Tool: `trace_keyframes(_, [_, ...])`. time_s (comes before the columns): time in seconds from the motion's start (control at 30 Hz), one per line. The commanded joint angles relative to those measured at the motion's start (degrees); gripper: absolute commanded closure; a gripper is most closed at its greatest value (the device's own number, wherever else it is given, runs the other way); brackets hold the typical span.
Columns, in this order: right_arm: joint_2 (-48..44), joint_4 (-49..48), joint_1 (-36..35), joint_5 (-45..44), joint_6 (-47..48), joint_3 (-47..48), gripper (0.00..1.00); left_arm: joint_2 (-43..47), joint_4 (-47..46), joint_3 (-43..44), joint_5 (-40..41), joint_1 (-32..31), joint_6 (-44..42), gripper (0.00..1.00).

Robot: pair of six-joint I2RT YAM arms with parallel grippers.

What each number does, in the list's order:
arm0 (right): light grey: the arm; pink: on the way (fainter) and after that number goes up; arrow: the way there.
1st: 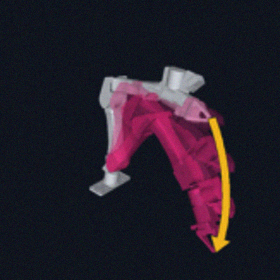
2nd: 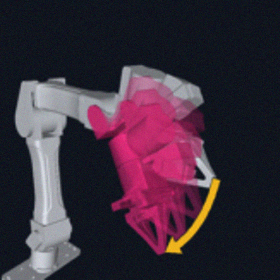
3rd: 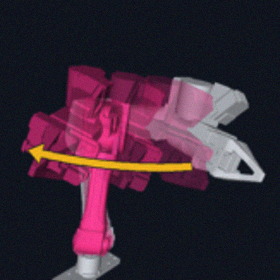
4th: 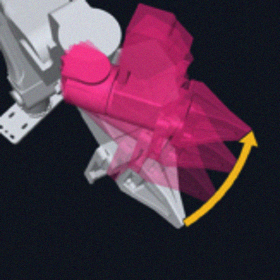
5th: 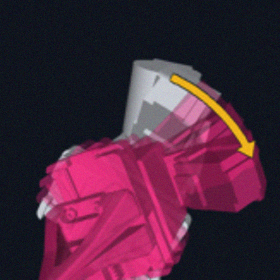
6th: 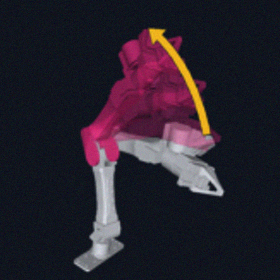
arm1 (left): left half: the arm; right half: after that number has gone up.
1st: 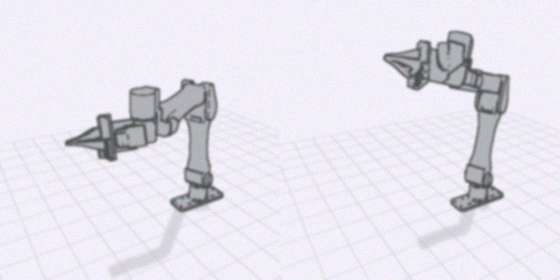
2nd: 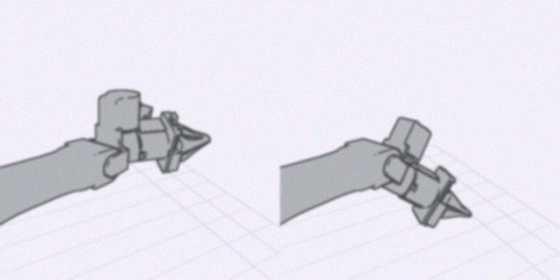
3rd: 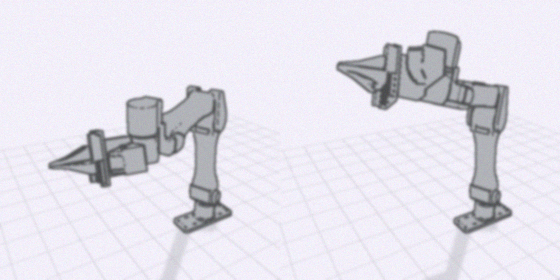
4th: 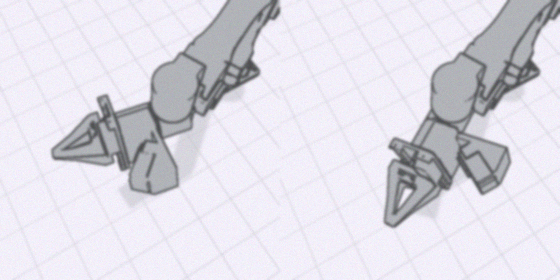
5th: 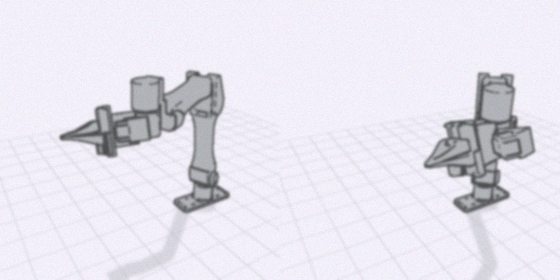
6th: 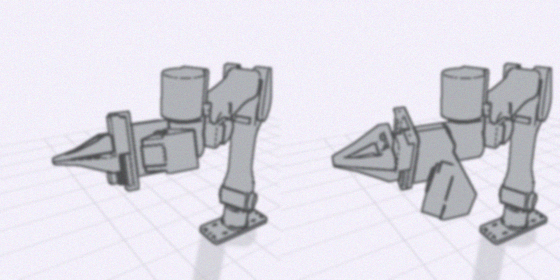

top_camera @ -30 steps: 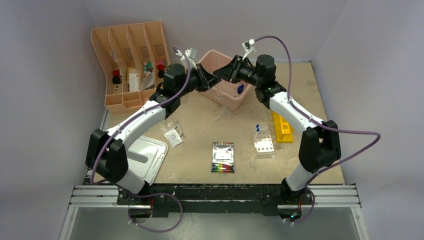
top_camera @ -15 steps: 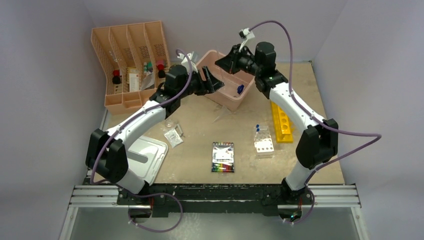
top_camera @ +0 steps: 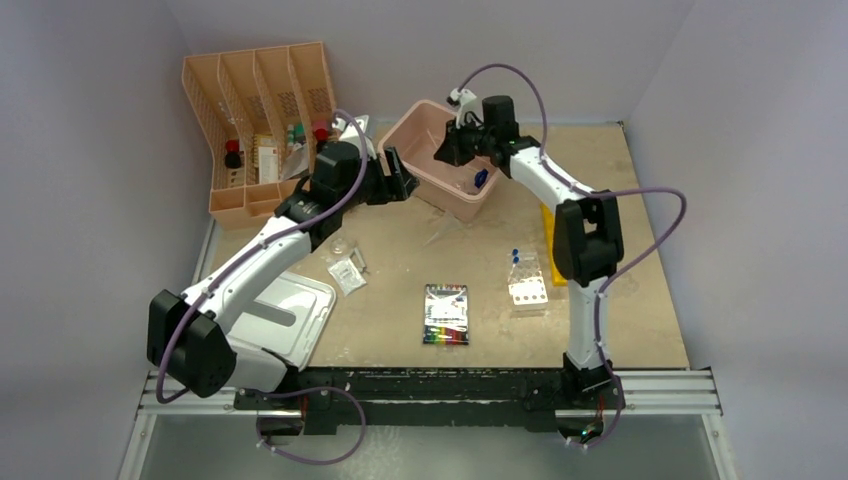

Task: Organize the chemistry lab equipment

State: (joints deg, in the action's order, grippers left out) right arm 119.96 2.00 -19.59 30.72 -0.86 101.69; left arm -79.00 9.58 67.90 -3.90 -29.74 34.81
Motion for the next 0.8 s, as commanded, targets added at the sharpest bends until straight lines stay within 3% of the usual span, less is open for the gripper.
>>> trace_keyframes(0.0, [3.6,3.8,-0.1,4.7,4.2,6.1,0.94,1.6,1.8,-1.0,3.5,0.3,-2.3,0.30])
trace_keyframes(0.77, [15.8,8.0,-1.7,3.0,8.0,14.2,0.77,-1.6,1.8,-0.4,0.5,0.3,-1.8,0.31])
